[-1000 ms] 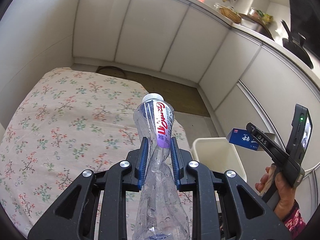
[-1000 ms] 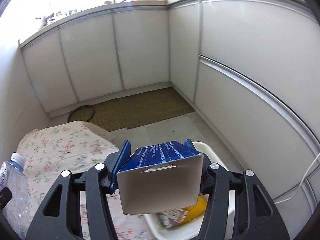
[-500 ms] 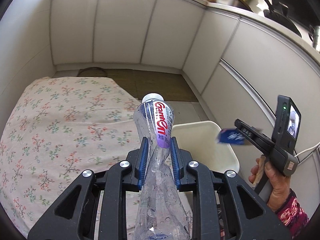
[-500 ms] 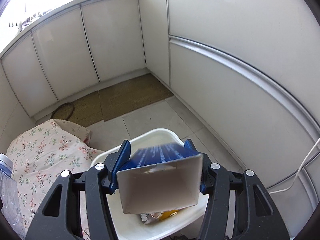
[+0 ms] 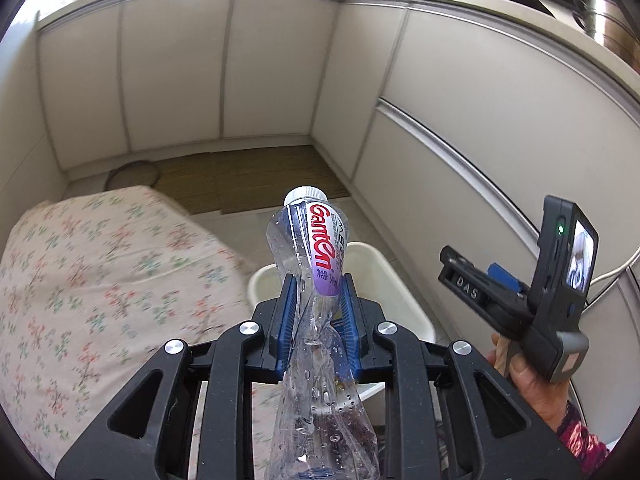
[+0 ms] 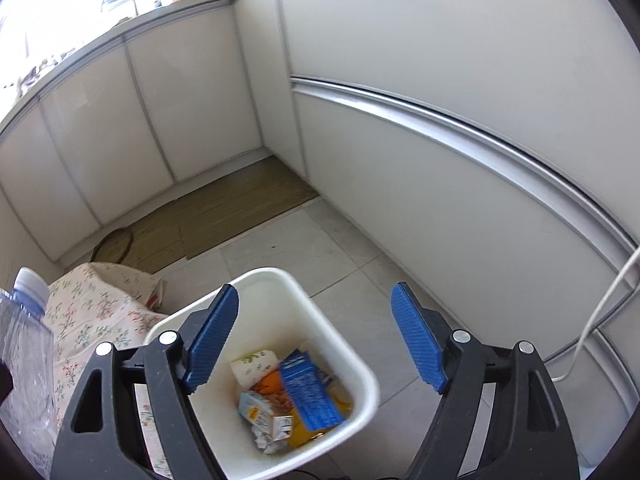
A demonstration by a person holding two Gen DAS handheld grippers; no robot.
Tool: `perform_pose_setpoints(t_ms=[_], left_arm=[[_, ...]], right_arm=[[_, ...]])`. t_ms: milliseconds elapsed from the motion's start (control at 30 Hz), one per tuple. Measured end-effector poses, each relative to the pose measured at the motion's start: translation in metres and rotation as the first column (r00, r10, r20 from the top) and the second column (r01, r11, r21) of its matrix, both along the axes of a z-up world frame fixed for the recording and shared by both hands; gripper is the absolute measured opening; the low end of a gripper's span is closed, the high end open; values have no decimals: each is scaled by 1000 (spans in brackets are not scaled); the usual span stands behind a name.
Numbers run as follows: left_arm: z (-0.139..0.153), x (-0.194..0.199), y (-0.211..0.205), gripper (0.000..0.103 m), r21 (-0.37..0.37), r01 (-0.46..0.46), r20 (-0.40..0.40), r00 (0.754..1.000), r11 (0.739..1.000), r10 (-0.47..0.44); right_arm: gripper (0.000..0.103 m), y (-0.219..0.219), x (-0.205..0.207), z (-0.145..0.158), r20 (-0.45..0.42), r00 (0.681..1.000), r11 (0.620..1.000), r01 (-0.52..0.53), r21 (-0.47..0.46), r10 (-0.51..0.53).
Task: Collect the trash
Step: 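Lower the water bottle into the white bin and open the left gripper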
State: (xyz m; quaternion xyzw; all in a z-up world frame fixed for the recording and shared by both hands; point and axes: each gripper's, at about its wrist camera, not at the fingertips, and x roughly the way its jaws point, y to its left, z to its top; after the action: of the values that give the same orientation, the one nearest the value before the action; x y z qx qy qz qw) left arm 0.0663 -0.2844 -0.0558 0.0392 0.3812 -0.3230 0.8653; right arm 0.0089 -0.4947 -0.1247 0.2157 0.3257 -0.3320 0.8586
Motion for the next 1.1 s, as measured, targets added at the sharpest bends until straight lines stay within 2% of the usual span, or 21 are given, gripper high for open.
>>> perform_pose_setpoints(t_ms=[267,433,533,567,667,967,1100], left_arm=[[-10,0,-55,22,11,77,-20,997,997,-77],[-21,9,-85,22,27,103,-47,994,994,-101],[-25,13,-102,22,45,101,-33,994,994,-100],[-25,13,-107,26,52,100,-29,995,994,-99],[-28,19,-116,45,62,88,-38,996,994,-86],[-24,20,-100,73,86,39,-3,999,996,-39],[-12,15,-84,91,97,-5,64,998,995,-2]], right_arm=[[77,-34,-34,-10,-25,998,998,64,6,-63],[78,-47,-45,-15,-32,996,996,88,16,-87],[79,-51,-49,-17,-35,994,995,102,21,-101],[80,-53,-50,-17,-33,994,994,107,22,-107],[83,-56,-56,-16,-22,992,992,122,20,-122],[86,-47,-56,-3,20,993,993,113,19,-113],[92,-35,-57,11,60,993,994,105,1,-105]])
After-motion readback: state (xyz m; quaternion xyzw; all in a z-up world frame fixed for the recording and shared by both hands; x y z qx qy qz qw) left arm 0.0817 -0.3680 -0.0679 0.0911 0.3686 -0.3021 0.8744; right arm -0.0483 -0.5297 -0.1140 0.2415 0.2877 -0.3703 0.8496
